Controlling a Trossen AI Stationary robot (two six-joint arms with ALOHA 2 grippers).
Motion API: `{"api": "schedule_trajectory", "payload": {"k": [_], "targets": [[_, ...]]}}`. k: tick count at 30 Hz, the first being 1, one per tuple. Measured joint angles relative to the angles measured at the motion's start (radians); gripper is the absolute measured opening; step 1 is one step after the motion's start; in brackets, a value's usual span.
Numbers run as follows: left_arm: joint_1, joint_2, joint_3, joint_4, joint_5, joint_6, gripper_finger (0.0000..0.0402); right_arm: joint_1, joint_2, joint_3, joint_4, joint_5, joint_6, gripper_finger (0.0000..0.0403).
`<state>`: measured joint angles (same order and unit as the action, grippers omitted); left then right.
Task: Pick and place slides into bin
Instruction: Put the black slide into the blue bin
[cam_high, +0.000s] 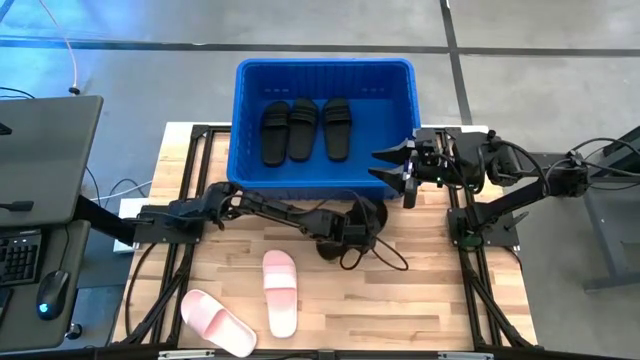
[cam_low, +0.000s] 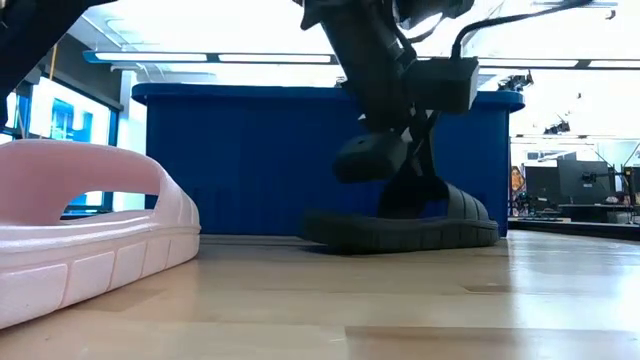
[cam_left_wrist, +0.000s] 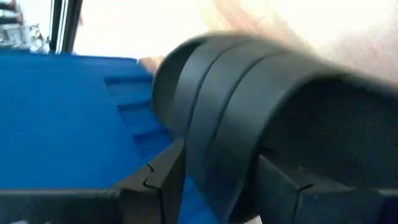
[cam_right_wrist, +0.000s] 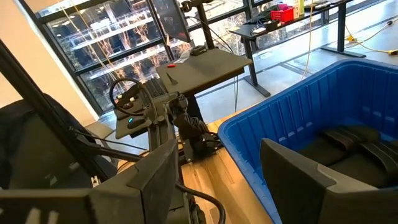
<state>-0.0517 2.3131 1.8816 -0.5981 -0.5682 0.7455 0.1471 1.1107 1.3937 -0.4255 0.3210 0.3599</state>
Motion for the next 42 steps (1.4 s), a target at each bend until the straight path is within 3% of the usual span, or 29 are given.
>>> {"api": "schedule_trajectory", "payload": {"k": [5,11,17,21,27,30,36,42], "targets": [[0.006,0.024,-0.001,0.063,0.081,-0.020,0.0122,0.000,0.000,0.000,0.000,0.000,0.000,0.0216],[-0.023,0.018,0.000,0.026,0.050,-0.067,0.0014,0.000,0.000,0.000,-0.015,0.000,-0.001,0.0216],[-0.099,-0.009,0.081,-0.144,-0.032,-0.077,0.0017,0.000,0.000,0.000,-0.039,0.003,0.002,0.0216],[-0.154,-0.011,0.230,-0.317,-0.068,-0.114,0.0010,0.000,0.001,0.000,-0.051,0.004,0.006,0.0216],[-0.212,-0.018,0.472,-0.564,-0.207,-0.248,0.0005,0.000,0.001,0.000,-0.056,0.004,0.060,0.0216],[-0.213,-0.077,0.436,-0.578,-0.226,-0.307,0.0010,0.021,0.000,0.000,-0.055,0.003,0.085,0.0216],[-0.204,-0.145,0.474,-0.744,-0.235,-0.486,0.0004,0.120,-0.033,0.000,-0.040,0.092,0.059,0.0216],[-0.170,-0.199,0.476,-0.694,-0.307,-0.484,0.0005,0.245,-0.053,0.000,-0.086,0.204,0.082,0.0215]]}}
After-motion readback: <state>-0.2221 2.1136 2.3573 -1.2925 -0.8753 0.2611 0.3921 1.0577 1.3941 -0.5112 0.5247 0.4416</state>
